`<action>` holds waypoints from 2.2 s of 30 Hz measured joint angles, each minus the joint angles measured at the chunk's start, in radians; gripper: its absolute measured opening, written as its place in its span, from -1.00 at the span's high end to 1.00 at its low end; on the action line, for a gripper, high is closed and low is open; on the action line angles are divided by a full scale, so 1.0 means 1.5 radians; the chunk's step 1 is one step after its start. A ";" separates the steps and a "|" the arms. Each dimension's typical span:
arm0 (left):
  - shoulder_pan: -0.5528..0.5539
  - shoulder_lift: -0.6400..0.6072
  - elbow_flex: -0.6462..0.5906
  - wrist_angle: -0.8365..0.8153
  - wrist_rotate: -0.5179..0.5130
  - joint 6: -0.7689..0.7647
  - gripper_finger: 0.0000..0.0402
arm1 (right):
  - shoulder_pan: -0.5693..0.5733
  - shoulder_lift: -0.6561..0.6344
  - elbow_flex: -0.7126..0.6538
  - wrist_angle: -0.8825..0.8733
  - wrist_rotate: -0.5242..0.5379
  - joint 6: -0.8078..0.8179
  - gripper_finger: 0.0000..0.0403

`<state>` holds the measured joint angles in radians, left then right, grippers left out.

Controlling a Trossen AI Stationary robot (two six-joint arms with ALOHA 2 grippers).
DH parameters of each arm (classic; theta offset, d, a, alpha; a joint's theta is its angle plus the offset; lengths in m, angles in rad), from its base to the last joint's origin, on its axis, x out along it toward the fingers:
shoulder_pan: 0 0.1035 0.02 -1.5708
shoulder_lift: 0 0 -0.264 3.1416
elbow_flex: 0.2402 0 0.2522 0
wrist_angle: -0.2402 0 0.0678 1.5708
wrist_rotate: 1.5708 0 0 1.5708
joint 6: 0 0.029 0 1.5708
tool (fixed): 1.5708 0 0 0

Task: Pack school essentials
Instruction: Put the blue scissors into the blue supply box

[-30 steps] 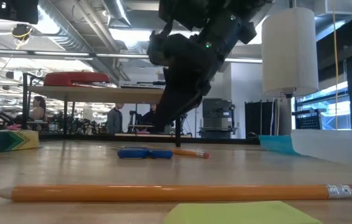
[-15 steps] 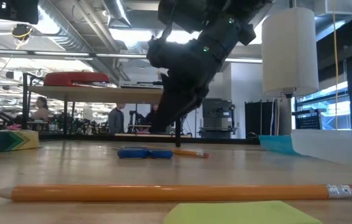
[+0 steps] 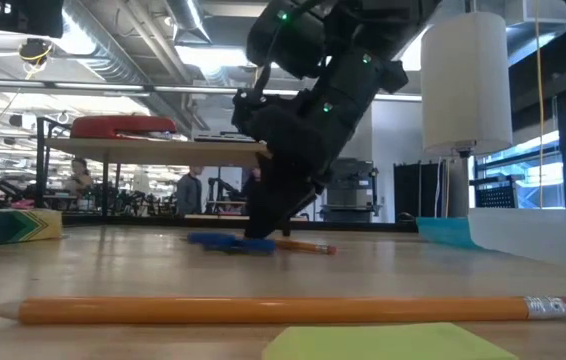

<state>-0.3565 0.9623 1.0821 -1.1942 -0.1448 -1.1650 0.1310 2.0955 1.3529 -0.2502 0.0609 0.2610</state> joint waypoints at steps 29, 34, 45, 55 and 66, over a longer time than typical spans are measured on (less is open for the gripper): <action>0.000 0.000 0.000 0.004 0.000 0.050 1.00 | -0.003 0.022 0.002 0.007 0.004 0.052 0.80; 0.000 0.000 0.000 0.004 0.000 0.050 1.00 | -0.002 0.023 0.002 0.007 0.002 0.052 0.89; 0.000 0.000 0.000 0.004 0.000 0.052 1.00 | -0.002 0.023 0.001 0.007 0.002 0.051 0.88; 0.000 0.000 0.000 0.004 0.000 0.052 1.00 | -0.002 0.019 0.000 0.005 0.000 0.049 0.89; 0.000 0.000 0.000 0.005 0.000 0.069 1.00 | -0.001 -0.014 -0.002 -0.039 -0.008 0.052 0.89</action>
<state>-0.3565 0.9621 1.0817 -1.1870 -0.1445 -1.0622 0.1291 2.0752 1.3499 -0.3086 0.0483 0.3397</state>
